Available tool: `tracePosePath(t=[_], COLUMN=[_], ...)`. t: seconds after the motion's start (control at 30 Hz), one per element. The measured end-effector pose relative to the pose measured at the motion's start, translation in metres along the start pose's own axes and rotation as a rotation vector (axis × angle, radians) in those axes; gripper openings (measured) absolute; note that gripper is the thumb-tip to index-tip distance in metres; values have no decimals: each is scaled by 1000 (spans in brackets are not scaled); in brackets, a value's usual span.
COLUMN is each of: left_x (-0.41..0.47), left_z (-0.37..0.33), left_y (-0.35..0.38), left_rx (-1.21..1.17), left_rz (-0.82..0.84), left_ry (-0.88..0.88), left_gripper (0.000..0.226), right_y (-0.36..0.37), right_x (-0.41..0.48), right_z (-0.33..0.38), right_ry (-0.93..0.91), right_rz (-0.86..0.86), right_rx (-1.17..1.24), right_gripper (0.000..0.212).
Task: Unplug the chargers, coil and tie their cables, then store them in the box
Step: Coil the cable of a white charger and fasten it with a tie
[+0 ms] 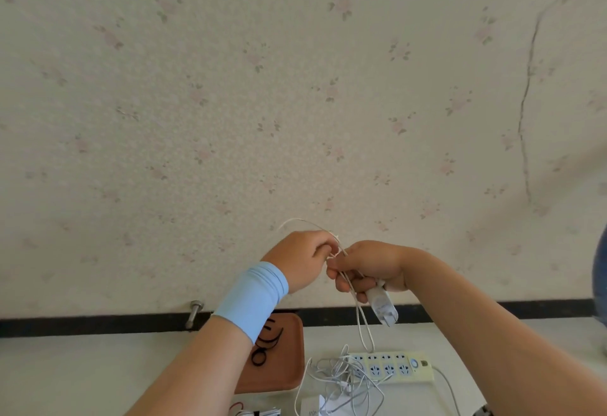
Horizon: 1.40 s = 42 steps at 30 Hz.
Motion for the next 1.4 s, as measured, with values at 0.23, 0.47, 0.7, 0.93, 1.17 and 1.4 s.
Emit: tracePosePath(t=[0.23, 0.47, 0.7, 0.93, 1.17, 1.4], left_x=[3, -3, -4, 1, -3, -8], left_z=[13, 37, 48, 20, 13, 38], left_y=[-21, -41, -39, -23, 8, 4], left_rx=[177, 139, 228, 246, -139, -213], left_rz=[-67, -267, -247, -195, 140, 275], left_ry=[-53, -114, -237, -16, -107, -308], left_gripper=[47, 39, 41, 35, 28, 41], right_y=[0, 15, 16, 14, 7, -26], right_x=[-5, -7, -5, -2, -6, -8], right_z=[1, 3, 6, 6, 9, 17], right_ry=[-2, 40, 30, 0, -41, -105], right_rz=[50, 130, 24, 44, 54, -184], right_rx=[-48, -109, -192, -108, -80, 0], right_gripper=[26, 22, 26, 28, 28, 25])
Point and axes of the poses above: each hand's wrist, its own x-axis towards the middle knuckle, its own y-axis out of the palm, z = x × y, the point moved 8 cm from there along x, towards the middle knuckle, and after that the axes turned 5 degrees about x, right-handed, at the moved point
